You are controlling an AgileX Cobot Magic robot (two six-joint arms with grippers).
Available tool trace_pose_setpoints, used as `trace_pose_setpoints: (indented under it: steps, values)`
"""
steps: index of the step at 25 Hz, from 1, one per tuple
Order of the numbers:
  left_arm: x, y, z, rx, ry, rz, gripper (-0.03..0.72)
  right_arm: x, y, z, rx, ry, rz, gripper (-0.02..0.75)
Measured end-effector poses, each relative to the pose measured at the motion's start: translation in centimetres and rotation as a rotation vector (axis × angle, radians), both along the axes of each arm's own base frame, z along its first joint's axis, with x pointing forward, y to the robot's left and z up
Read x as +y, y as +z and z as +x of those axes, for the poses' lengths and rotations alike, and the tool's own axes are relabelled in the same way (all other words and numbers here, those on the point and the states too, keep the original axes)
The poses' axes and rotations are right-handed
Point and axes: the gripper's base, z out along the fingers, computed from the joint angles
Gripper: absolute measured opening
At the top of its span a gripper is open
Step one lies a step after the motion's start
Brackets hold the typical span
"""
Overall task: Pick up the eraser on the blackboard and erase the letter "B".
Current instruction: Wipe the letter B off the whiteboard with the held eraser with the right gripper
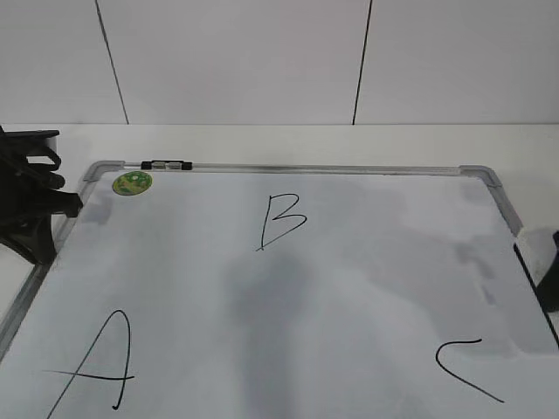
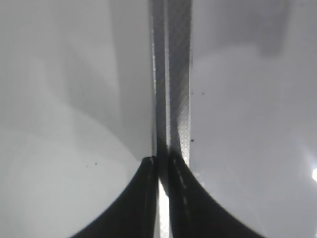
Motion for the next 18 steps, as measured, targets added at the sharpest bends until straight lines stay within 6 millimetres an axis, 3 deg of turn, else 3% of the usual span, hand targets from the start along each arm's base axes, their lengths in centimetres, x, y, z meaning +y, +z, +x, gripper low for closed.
trace_pose_setpoints:
  steps: [5,18]
  values:
    - [0.0,0.0,0.0,0.002,0.000,0.000,0.041,1.8,1.0,2.7,0.045,0.062,-0.044,0.532]
    - [0.0,0.0,-0.1,0.009,-0.001,0.000,0.042,10.5,0.1,11.2,0.072,0.214,-0.101,0.532]
